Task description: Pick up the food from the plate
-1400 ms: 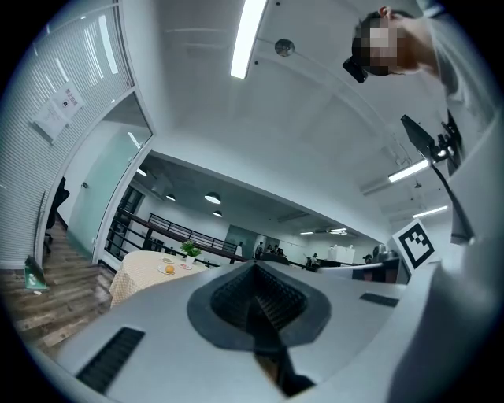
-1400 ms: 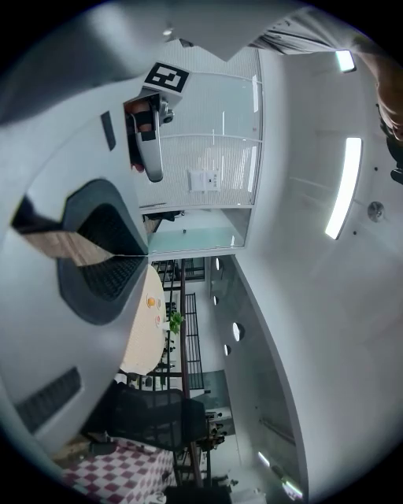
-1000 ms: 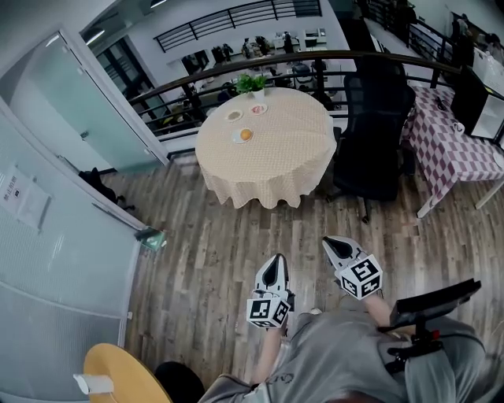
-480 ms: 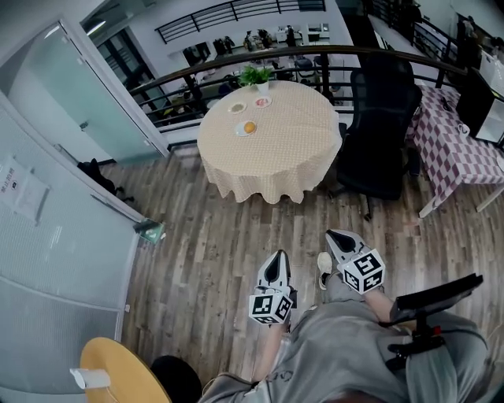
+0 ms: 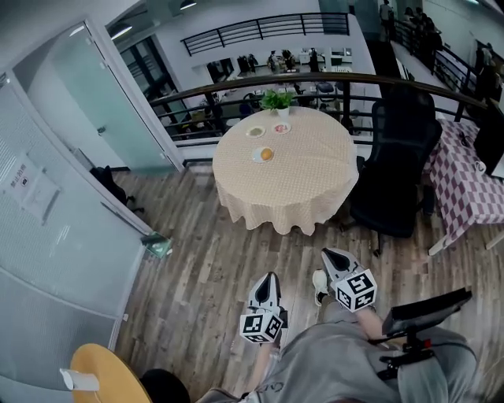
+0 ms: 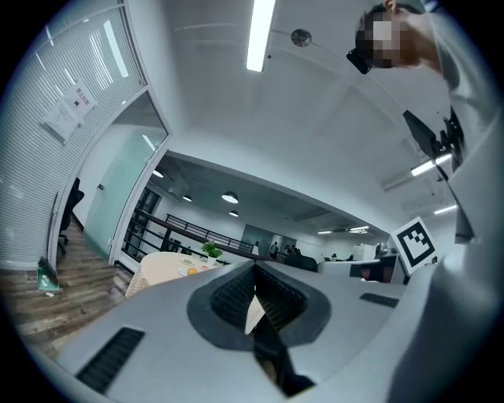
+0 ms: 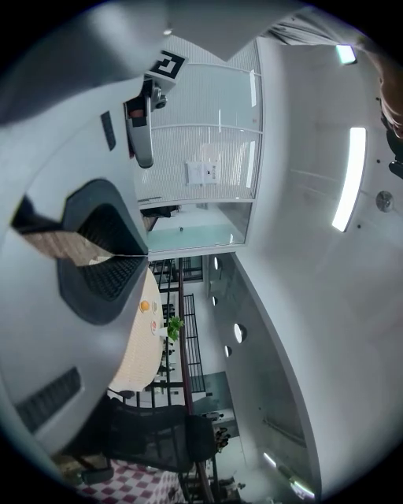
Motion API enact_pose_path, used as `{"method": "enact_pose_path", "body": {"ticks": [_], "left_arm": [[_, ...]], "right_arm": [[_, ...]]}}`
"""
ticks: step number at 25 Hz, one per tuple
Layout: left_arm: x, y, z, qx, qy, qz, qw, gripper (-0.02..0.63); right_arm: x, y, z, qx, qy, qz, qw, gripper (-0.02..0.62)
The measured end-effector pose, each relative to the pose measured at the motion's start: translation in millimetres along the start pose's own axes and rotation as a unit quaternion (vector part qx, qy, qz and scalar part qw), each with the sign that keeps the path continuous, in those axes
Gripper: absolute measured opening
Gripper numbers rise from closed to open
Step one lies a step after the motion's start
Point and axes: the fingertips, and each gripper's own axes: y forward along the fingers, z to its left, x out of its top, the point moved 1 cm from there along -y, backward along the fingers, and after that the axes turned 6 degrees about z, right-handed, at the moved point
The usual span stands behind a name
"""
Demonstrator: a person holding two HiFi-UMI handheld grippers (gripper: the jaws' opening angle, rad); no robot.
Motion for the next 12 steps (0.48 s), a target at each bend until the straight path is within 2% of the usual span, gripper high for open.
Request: {"method": "enact_pose_path", "body": {"ticks": [5, 12], "left_arm": [[16.0, 50.4, 15.0, -0.001, 0.013, -0.009, 0.9999, 0.011], [18.6, 119.4, 50.3, 0.03, 0.004, 0.007, 0.9995, 0.011]], "right_arm": [[10.4, 44.0, -25.2, 0.011, -0.003, 0.0, 1.0, 0.015], [27.4, 120.0, -69.2, 0.036, 0.003, 0.01, 0.999, 0.015]]}}
